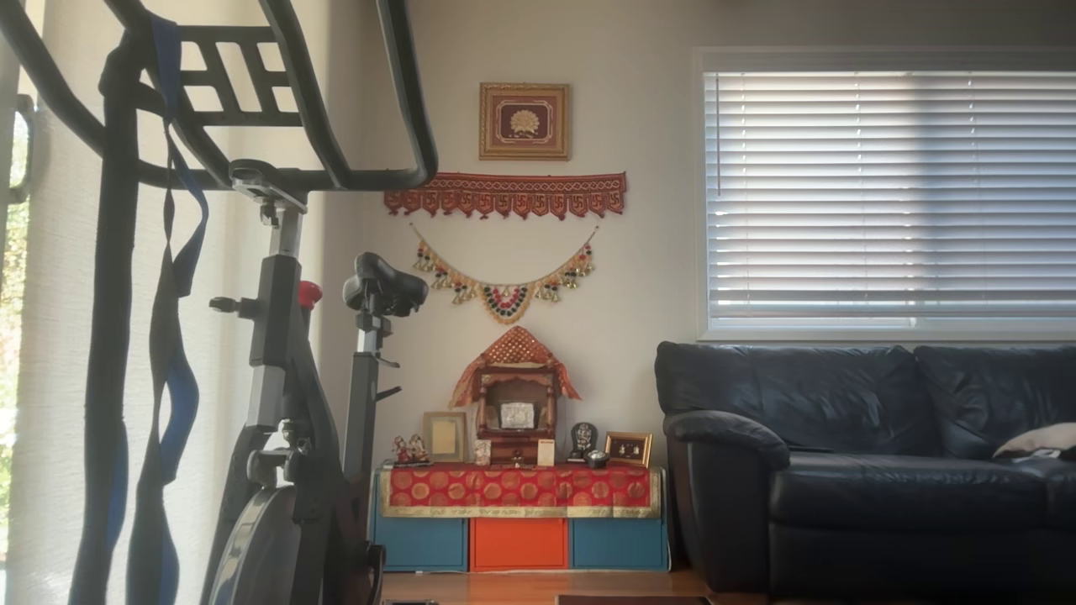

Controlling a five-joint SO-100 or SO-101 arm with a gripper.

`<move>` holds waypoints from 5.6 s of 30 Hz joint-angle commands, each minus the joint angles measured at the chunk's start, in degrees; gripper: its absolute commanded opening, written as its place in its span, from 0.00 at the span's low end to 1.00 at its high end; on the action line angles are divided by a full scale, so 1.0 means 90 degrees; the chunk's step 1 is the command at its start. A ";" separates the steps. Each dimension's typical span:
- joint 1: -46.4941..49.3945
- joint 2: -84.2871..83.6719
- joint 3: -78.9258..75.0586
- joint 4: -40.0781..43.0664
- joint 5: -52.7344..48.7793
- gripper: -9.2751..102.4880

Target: Sort medicines into box.

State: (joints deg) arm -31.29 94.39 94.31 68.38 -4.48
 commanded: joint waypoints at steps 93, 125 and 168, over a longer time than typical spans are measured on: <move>-0.0039 0.0479 -0.0156 0.0186 -0.0215 0.10; 0.1572 0.0977 -0.1738 0.0527 -0.0244 0.10; 0.2725 -0.0254 -0.2354 -0.0469 -0.0283 0.09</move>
State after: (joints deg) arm -5.89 88.24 75.32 65.57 -7.21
